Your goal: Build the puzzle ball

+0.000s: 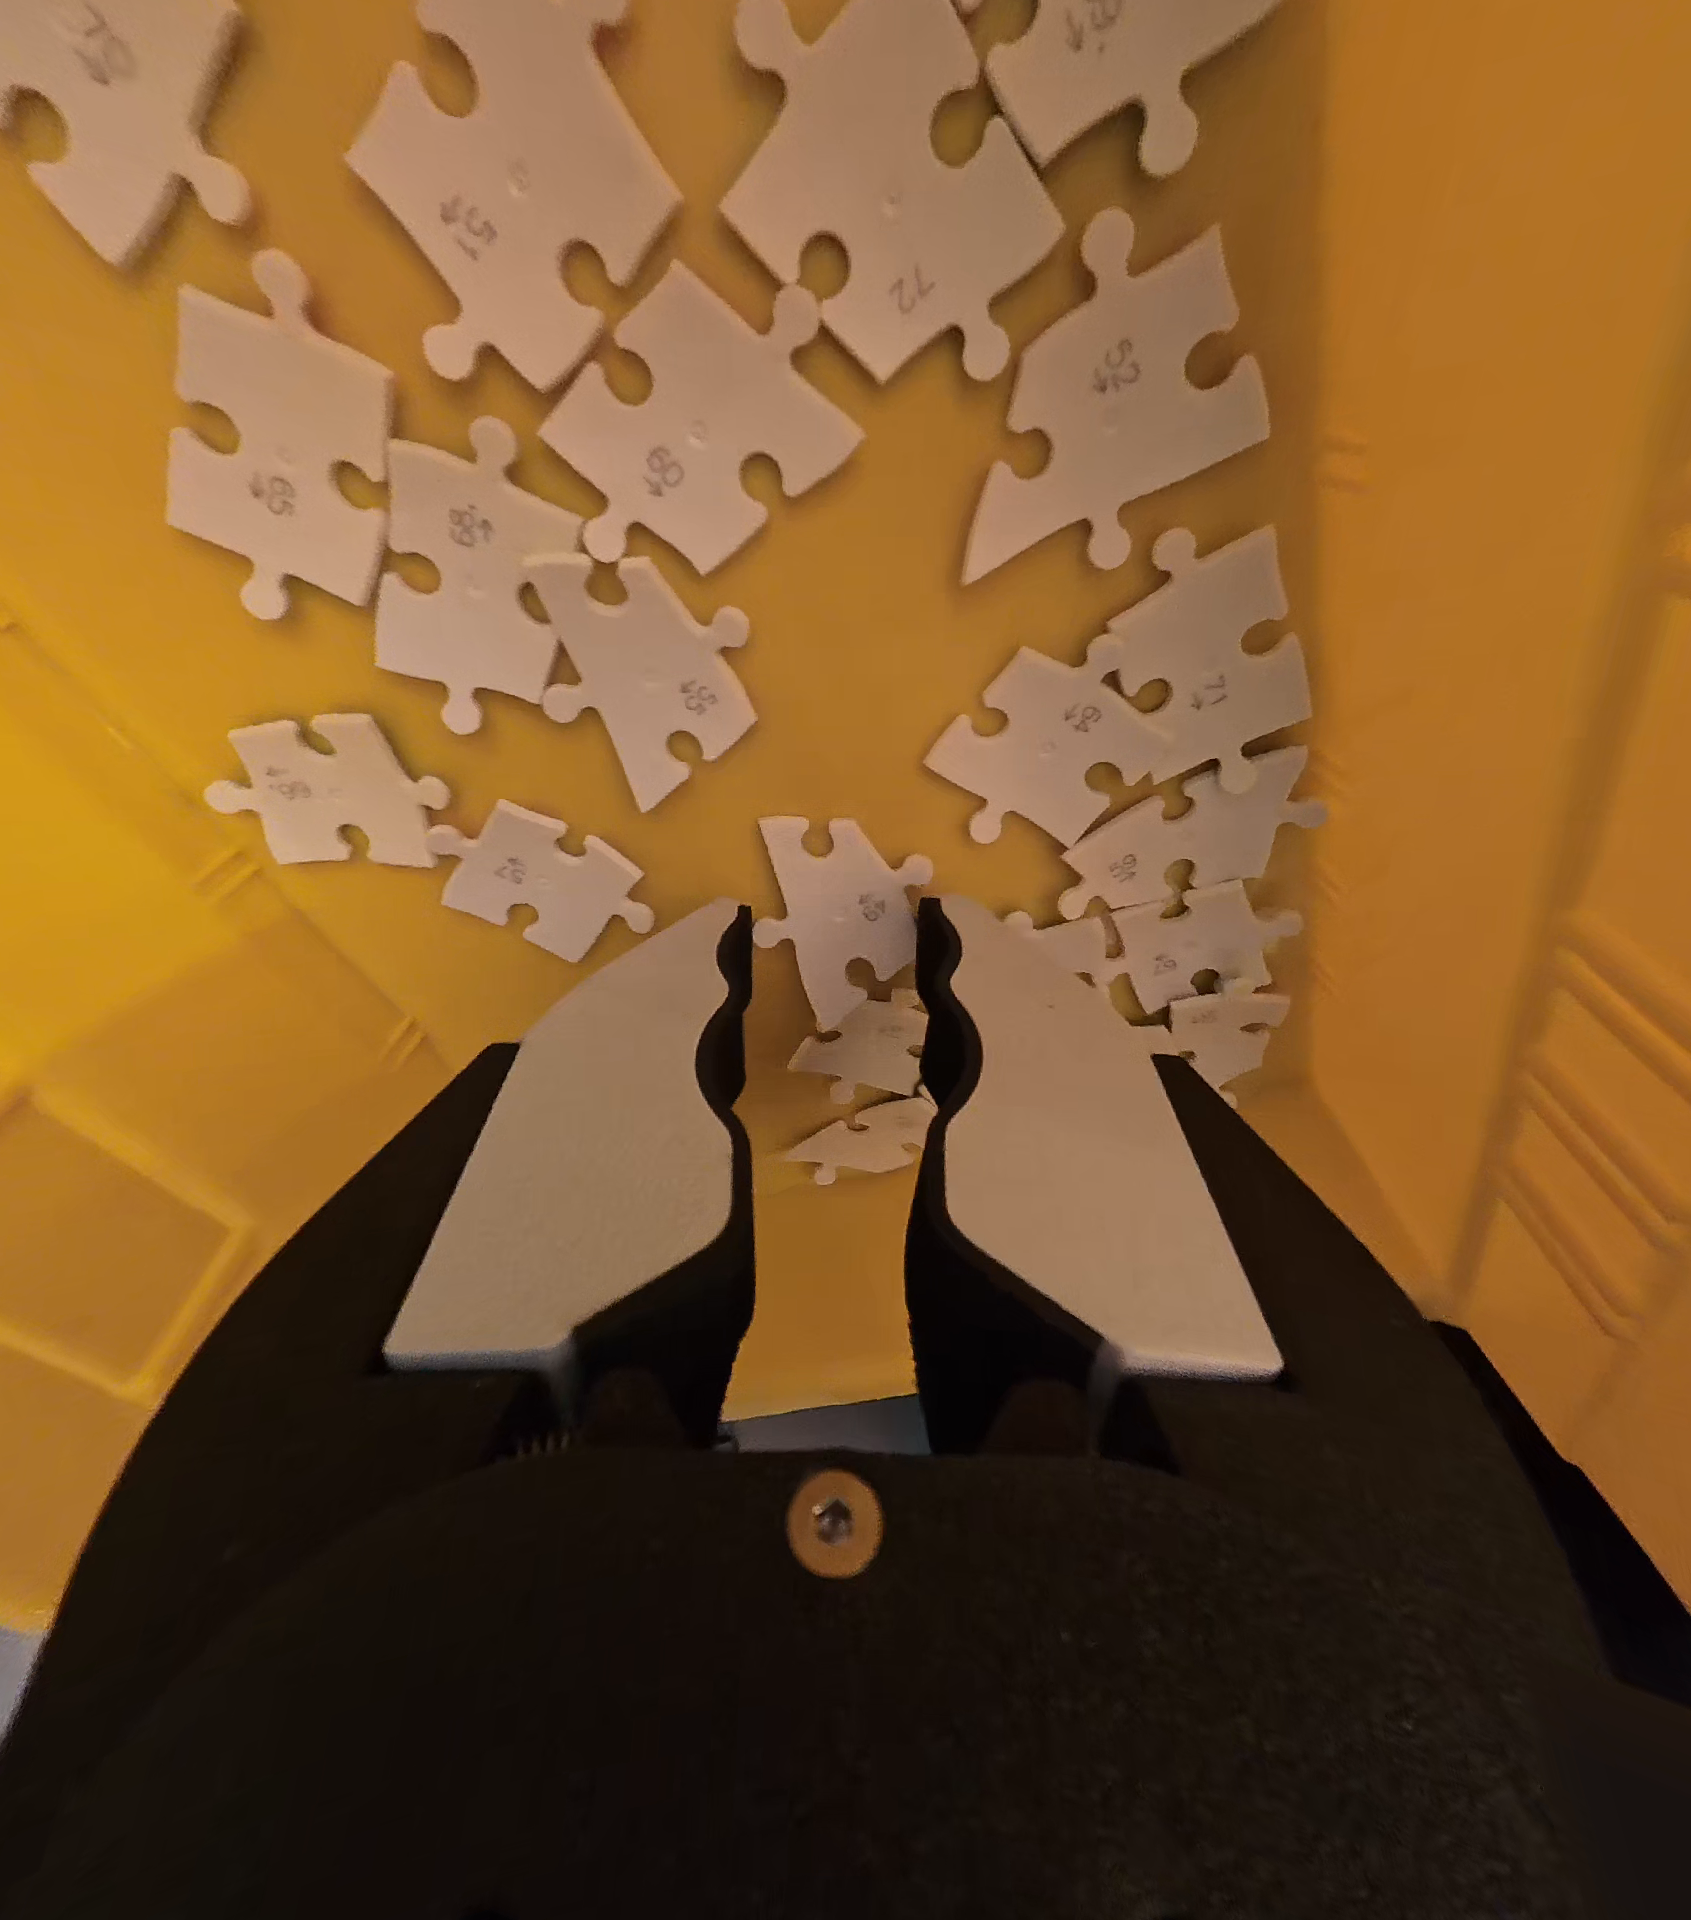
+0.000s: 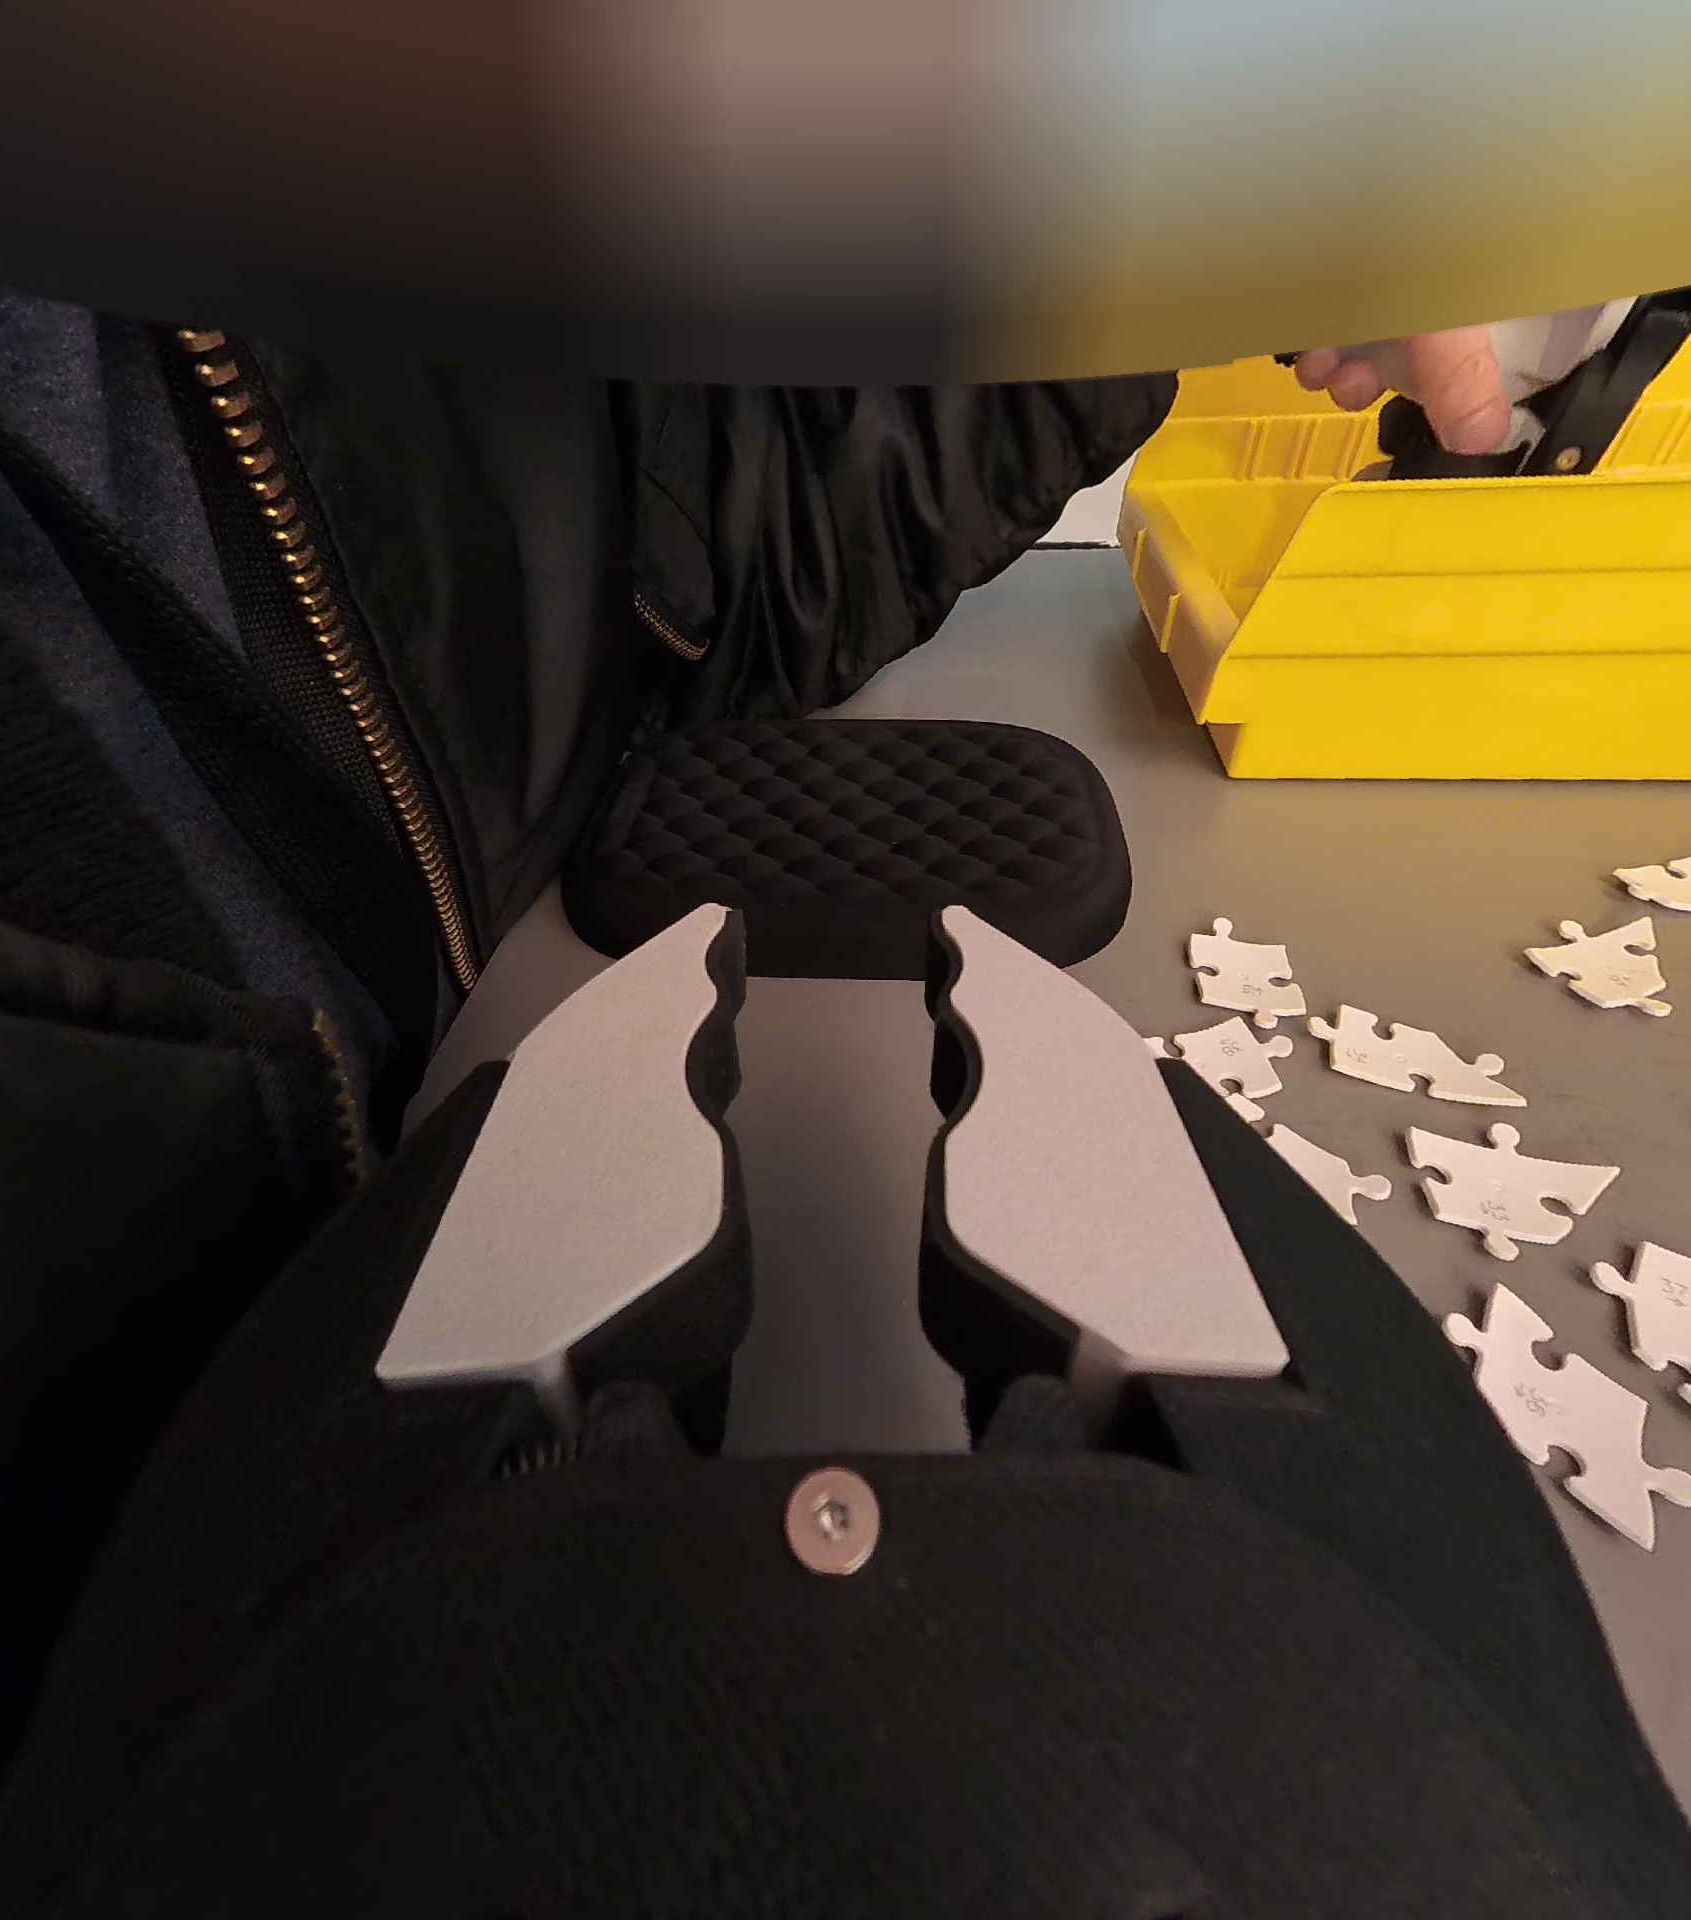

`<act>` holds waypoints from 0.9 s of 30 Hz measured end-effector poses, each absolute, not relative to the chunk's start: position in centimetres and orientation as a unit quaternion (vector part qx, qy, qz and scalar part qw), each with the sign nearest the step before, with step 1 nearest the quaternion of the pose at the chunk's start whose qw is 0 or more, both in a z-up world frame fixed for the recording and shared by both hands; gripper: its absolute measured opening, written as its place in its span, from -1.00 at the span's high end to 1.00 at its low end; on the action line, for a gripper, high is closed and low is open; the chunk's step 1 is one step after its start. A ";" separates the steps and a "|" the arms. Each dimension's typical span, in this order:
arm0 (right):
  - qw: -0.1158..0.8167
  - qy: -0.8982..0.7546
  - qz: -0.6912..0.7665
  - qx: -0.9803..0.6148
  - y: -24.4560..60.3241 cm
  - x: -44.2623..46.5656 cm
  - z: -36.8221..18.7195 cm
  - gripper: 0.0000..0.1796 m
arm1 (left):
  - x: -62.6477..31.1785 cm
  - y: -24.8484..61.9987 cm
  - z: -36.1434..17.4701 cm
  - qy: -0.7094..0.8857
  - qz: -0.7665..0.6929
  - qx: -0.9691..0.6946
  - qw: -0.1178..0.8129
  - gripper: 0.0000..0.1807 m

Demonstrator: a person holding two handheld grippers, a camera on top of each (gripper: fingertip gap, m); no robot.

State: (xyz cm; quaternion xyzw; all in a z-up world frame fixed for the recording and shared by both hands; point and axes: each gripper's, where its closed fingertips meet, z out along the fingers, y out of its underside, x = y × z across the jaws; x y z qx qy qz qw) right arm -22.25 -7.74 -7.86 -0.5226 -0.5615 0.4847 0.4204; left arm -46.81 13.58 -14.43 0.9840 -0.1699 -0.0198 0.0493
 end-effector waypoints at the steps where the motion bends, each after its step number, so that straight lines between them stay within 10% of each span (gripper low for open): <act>1: 0.421 -0.561 0.485 -0.523 -7.7 -22.2 -7.9 0.62 | -46.8 13.7 -14.2 -0.168 -0.018 0.985 0.044 0.67; 18: 0.424 -0.557 0.491 -0.519 -7.7 -22.3 -7.7 0.62 | -38.4 12.6 -4.6 -0.240 0.061 0.957 -0.149 0.67; 27: 0.430 -0.571 0.474 -0.514 -8.0 -22.5 -7.9 0.62 | -34.8 10.6 -5.1 -0.313 0.032 0.939 -0.139 0.98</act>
